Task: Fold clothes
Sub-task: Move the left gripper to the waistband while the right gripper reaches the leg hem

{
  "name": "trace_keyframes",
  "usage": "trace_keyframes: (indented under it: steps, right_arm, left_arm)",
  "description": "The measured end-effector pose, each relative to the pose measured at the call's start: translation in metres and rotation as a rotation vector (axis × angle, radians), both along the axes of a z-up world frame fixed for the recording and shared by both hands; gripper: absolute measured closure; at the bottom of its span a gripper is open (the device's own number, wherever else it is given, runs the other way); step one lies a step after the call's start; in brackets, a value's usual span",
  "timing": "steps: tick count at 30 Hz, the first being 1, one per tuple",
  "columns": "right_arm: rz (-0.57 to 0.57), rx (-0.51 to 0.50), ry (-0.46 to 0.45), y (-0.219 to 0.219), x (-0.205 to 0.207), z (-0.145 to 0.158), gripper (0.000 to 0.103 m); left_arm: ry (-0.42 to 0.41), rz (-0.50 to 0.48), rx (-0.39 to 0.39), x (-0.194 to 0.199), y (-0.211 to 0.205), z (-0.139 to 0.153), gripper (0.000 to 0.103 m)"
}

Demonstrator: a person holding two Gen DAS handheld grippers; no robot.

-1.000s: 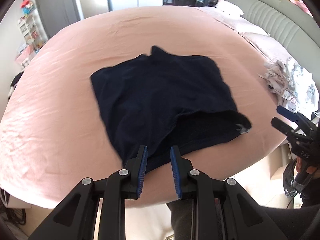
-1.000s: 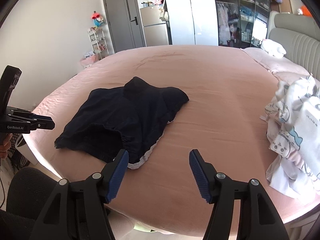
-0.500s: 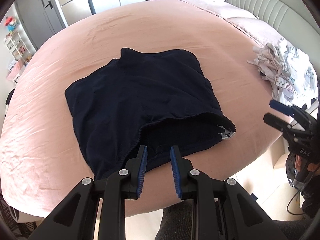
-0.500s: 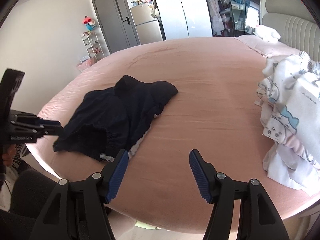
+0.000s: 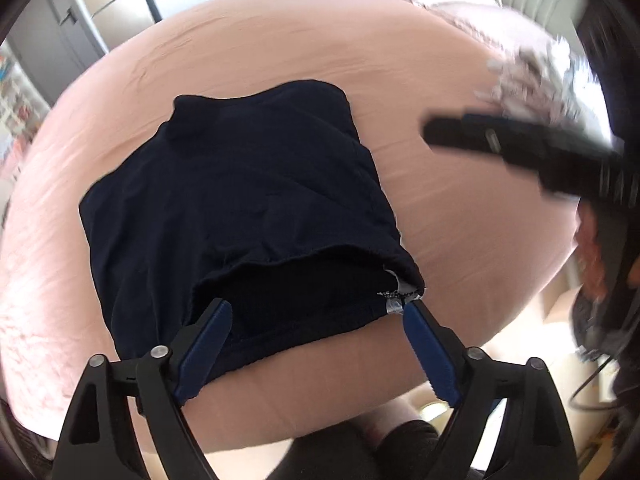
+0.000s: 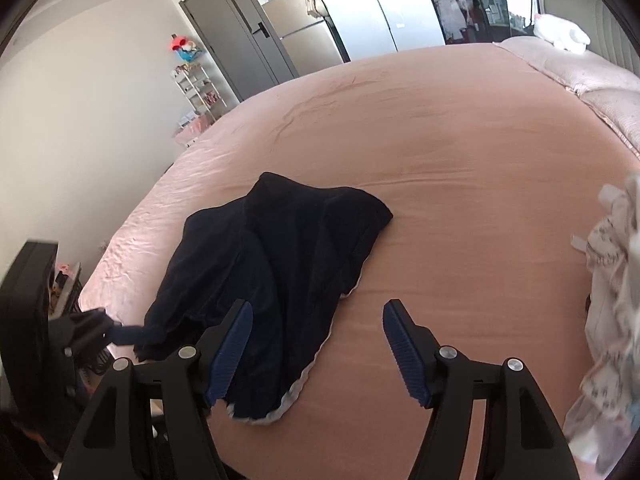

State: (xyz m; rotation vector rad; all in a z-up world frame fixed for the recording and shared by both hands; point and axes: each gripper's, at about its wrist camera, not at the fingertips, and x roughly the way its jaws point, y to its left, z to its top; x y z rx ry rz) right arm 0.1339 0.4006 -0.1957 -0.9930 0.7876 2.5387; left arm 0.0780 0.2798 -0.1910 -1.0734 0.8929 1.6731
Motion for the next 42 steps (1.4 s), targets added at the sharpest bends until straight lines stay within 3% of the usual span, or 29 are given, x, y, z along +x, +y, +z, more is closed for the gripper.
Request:
trace_keyframes:
  steps: [6,11,16,23,28,35,42]
  right_arm:
    - [-0.018,-0.07,-0.071,0.028,-0.012,0.0,0.035]
    - [-0.05,-0.119,-0.161,0.045,-0.012,-0.002,0.035]
    - [-0.062,-0.255,-0.245,0.069,-0.02,-0.005,0.035]
    - [-0.103,-0.366,-0.4,0.105,-0.045,-0.003,0.035]
    - [-0.036,-0.472,-0.421,0.115,-0.08,-0.018,0.035]
    - [0.051,-0.54,-0.38,0.125,-0.116,-0.057,0.035]
    - [0.082,-0.616,-0.351,0.132,-0.125,-0.074,0.035]
  left_arm:
    - [0.034,-0.033,-0.056,0.006,0.017,-0.011,0.014]
    - [0.005,-0.055,-0.091,0.013,0.028,-0.013,0.014]
    - [0.065,-0.088,-0.15,0.03,0.046,-0.016,0.014]
    - [0.095,-0.045,-0.267,0.039,0.076,-0.023,0.014]
    - [0.097,-0.008,-0.3,0.041,0.09,-0.033,0.014]
    - [0.217,-0.084,-0.347,0.058,0.089,-0.057,0.014]
    - [0.272,-0.087,-0.294,0.049,0.089,-0.046,0.014]
